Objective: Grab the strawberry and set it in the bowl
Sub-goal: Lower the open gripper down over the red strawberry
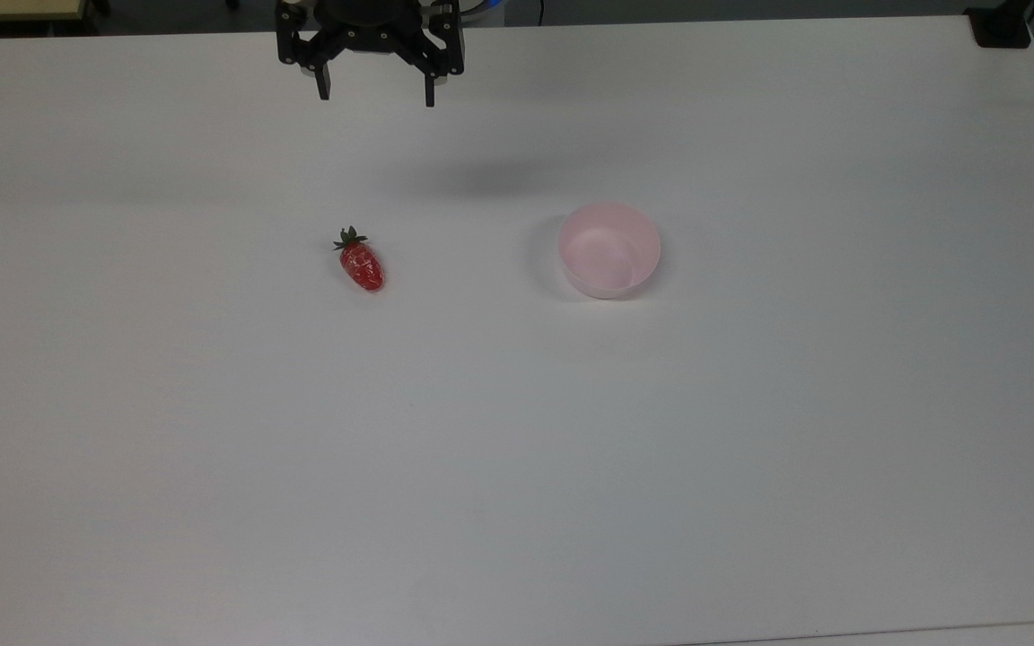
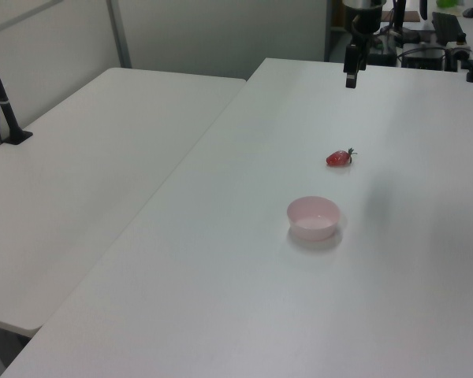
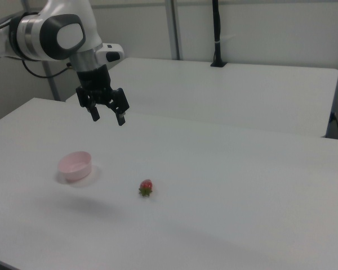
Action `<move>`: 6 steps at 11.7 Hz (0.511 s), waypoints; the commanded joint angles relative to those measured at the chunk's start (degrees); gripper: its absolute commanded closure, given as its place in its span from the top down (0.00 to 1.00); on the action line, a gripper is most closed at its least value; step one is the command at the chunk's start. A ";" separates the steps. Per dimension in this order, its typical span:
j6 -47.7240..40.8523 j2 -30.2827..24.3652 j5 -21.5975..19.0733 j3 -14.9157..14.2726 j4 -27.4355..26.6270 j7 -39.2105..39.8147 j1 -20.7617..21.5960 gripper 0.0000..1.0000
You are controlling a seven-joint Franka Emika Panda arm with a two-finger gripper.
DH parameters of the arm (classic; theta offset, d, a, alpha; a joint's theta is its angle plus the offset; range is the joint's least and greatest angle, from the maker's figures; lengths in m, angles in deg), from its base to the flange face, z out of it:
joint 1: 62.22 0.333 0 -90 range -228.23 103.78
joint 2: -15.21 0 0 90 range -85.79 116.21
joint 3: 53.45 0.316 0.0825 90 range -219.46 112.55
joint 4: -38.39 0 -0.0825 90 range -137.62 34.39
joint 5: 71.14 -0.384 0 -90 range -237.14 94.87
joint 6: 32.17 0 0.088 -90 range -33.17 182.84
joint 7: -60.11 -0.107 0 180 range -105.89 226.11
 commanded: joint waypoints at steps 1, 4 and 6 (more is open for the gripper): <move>-1.30 0.89 0.14 -0.75 0.59 0.91 0.61 1.00; -1.31 1.61 0.04 -0.76 0.60 1.09 0.71 1.00; -1.22 1.70 0.04 -0.76 0.60 1.09 0.71 1.00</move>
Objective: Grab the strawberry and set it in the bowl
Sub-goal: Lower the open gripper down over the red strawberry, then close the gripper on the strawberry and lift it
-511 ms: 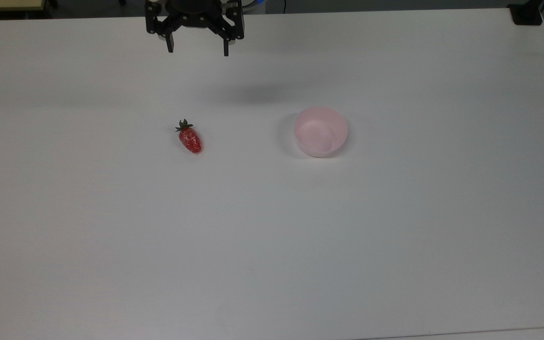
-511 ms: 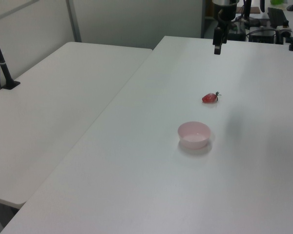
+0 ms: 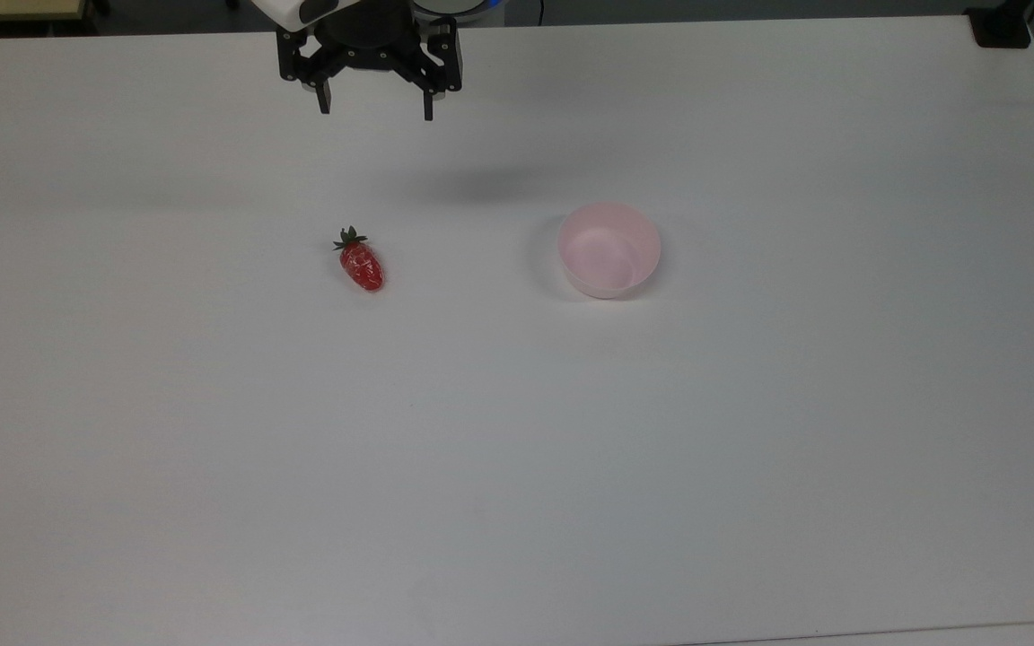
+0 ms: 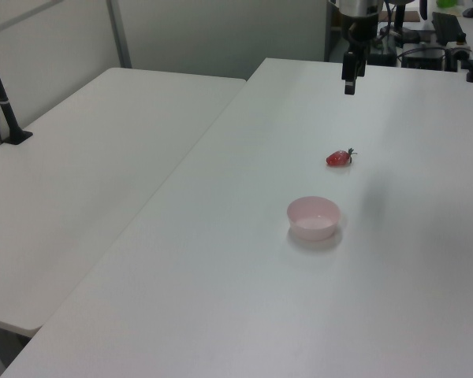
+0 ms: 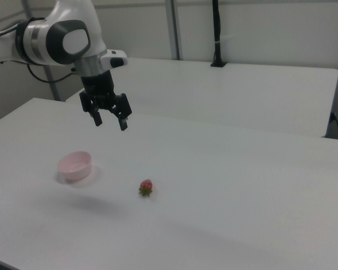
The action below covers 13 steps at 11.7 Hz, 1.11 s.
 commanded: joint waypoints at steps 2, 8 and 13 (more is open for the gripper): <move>-1.22 1.07 0.05 -0.74 0.55 3.02 1.00 1.00; 4.83 12.13 1.01 -1.35 0.20 8.92 0.83 1.00; 13.88 19.35 3.29 -3.90 -1.64 13.22 0.74 0.94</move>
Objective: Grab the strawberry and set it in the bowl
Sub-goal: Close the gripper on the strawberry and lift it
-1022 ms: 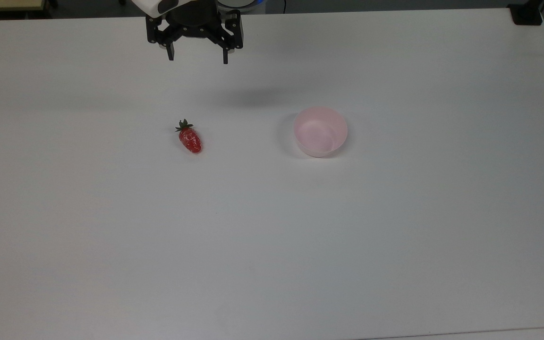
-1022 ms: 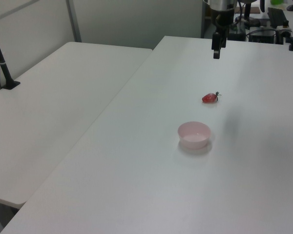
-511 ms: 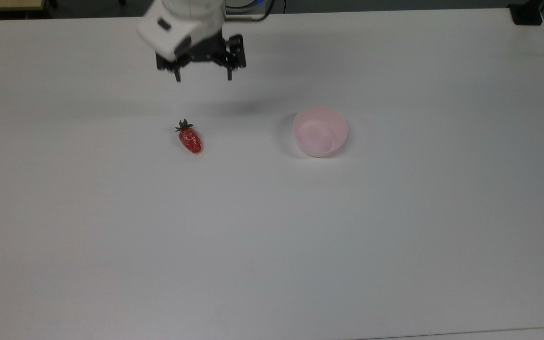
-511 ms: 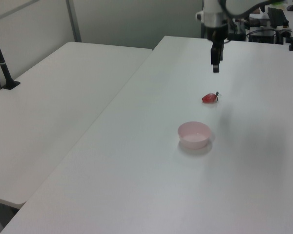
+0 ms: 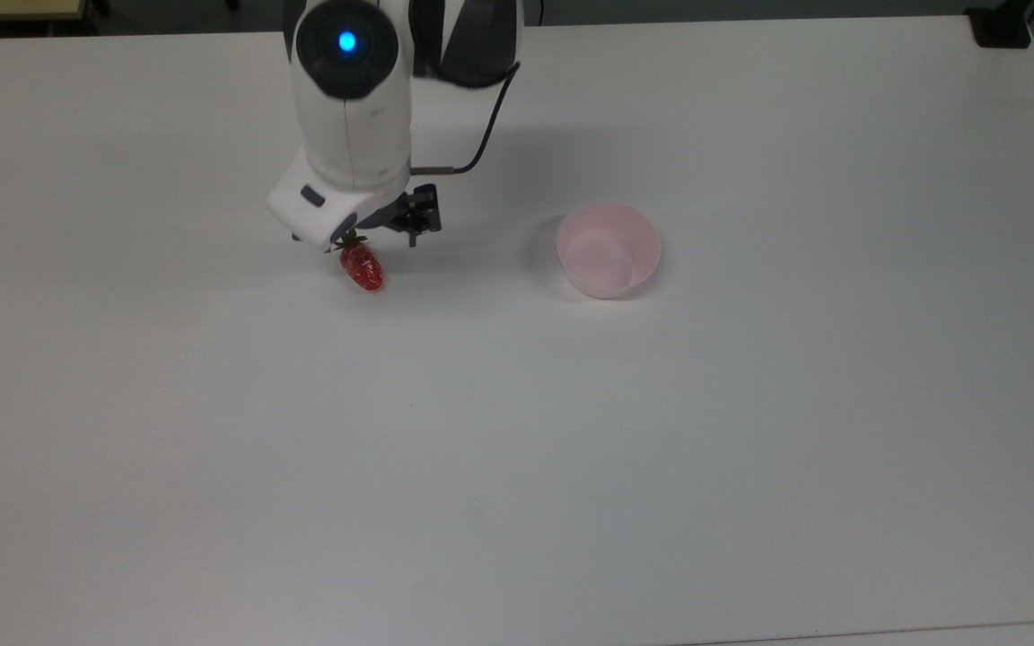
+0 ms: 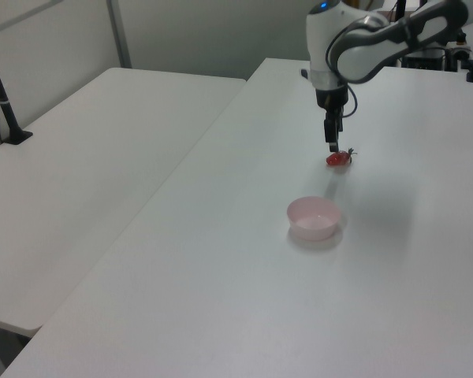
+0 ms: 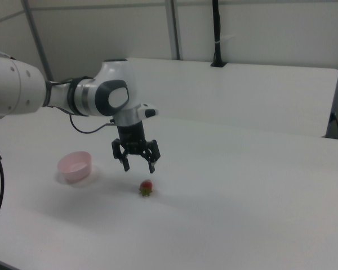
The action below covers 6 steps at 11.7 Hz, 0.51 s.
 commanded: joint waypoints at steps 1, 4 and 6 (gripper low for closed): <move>3.85 1.99 2.39 -1.77 -1.92 4.25 0.56 0.94; 5.18 3.15 2.75 -1.95 -2.72 6.62 0.65 0.72; 5.27 3.23 2.75 -1.95 -3.60 7.95 0.56 0.47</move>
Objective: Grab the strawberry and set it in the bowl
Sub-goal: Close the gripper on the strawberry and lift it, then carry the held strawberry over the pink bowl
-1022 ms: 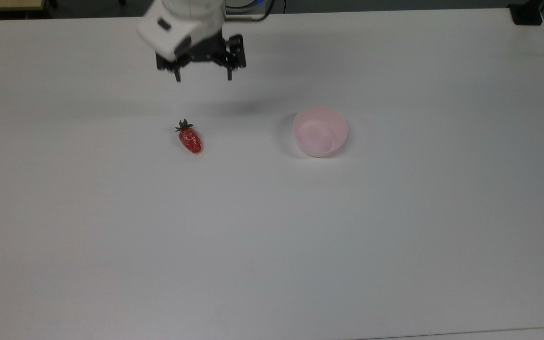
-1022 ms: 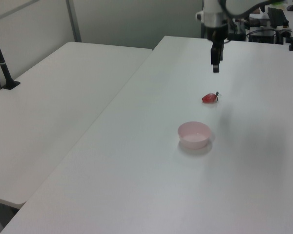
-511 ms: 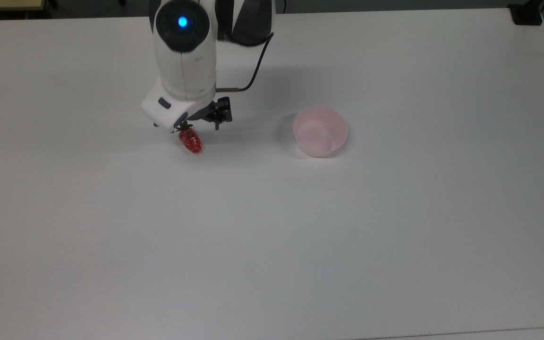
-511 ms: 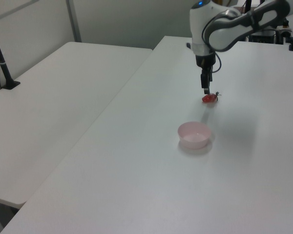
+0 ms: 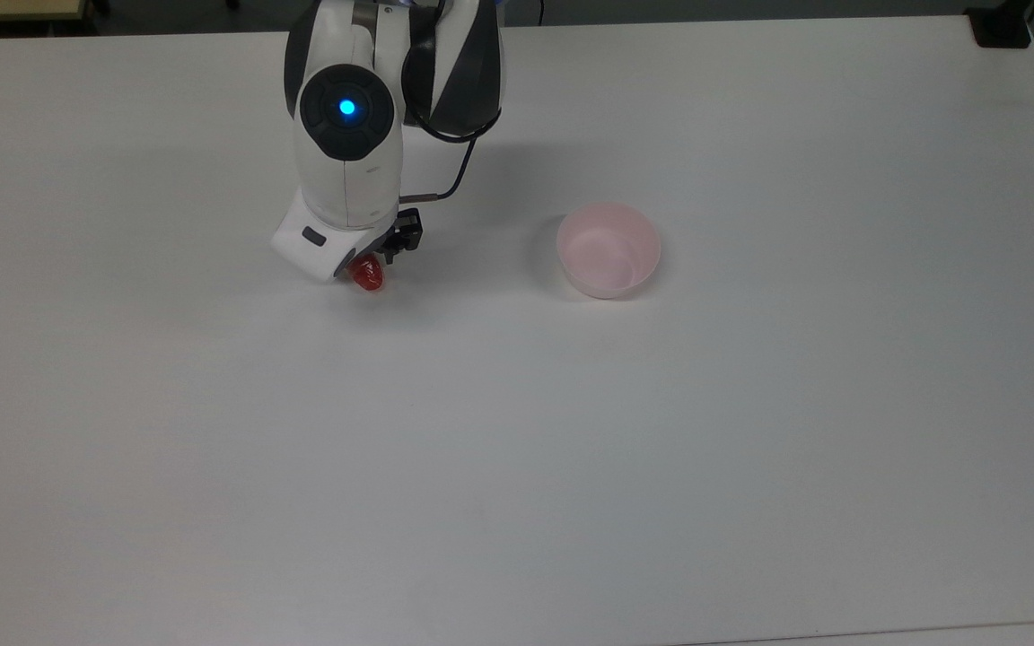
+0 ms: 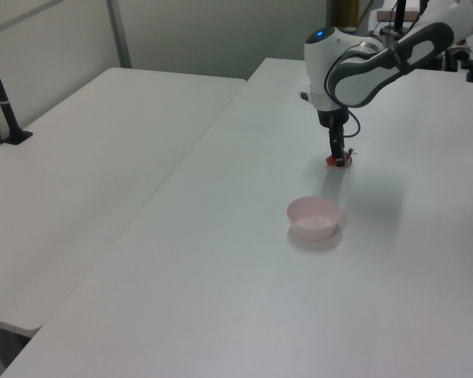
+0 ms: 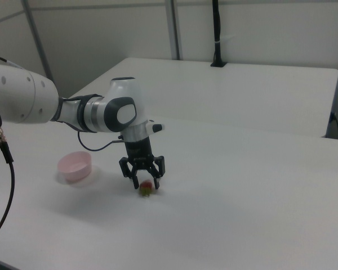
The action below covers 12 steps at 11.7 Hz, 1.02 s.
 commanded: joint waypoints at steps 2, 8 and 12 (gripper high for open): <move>1.45 -0.78 0.70 -0.67 -1.87 2.08 0.79 0.37; -2.48 -8.75 -2.36 -3.11 -1.25 1.73 4.98 0.33; -6.99 -12.04 -8.62 -6.38 -1.42 -6.49 21.23 0.33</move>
